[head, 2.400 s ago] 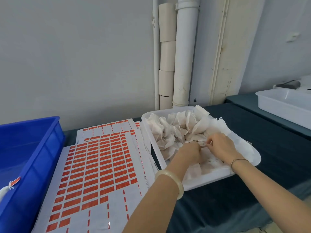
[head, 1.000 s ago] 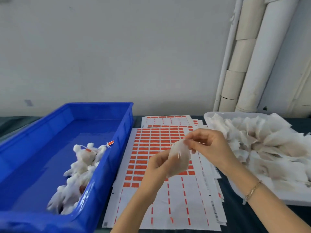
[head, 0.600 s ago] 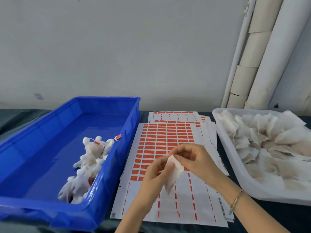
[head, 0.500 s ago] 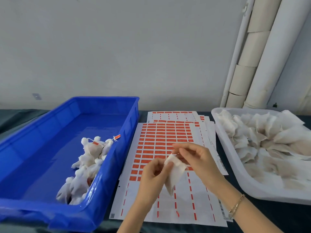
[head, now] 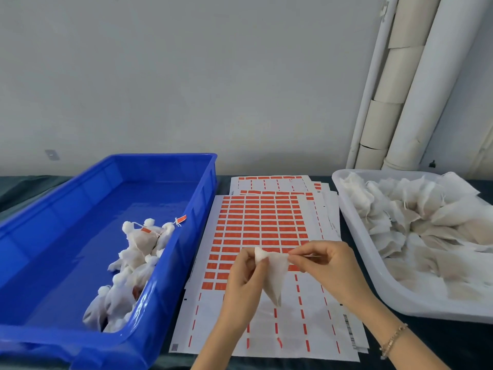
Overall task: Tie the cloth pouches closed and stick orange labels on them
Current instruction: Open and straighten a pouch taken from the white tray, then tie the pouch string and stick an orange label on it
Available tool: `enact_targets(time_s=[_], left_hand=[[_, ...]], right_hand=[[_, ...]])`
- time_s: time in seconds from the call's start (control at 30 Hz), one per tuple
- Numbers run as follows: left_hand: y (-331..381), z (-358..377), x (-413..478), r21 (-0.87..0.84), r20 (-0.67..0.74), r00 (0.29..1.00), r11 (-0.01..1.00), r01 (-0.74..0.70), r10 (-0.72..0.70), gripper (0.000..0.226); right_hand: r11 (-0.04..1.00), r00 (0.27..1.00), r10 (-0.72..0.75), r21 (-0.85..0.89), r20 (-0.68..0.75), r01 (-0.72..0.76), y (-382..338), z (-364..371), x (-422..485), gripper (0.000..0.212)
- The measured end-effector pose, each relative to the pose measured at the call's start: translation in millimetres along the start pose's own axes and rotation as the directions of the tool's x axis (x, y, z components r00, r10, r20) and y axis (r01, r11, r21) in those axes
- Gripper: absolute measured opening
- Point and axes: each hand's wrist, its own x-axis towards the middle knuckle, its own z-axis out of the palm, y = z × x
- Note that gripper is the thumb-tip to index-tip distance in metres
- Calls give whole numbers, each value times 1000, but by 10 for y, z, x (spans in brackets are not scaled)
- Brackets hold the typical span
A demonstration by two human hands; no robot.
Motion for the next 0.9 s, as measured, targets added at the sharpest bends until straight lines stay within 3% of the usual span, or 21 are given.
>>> enact_targets(time_s=[0.1,0.2,0.27,0.37,0.63,0.9], left_hand=[[42,8,-5,11,75,996,999,39,-40,10],[139,57,-12,18,93,993,997,77,-79,9],[242,97,-16,-19,78,989,991,130,-128,16],[299,145,-4,-23,114,989,995,95,-92,24],[295,167,-9,-132,119,988,985,109,-93,23],[325,201,-22,-119,190,981,990,72,-49,19]], right_hand=[[979,993,-116,-170,-25,110,-30,-3,20,26],[905,967,-250,-343,50,252,-32,46,29,20],[873,951,-295,-378,96,309,-27,78,26,15],[845,929,-353,-389,109,366,-48,104,18,11],[864,912,-395,-383,-110,328,-145,81,62,8],[841,909,-380,-472,-170,263,-174,49,249,13]])
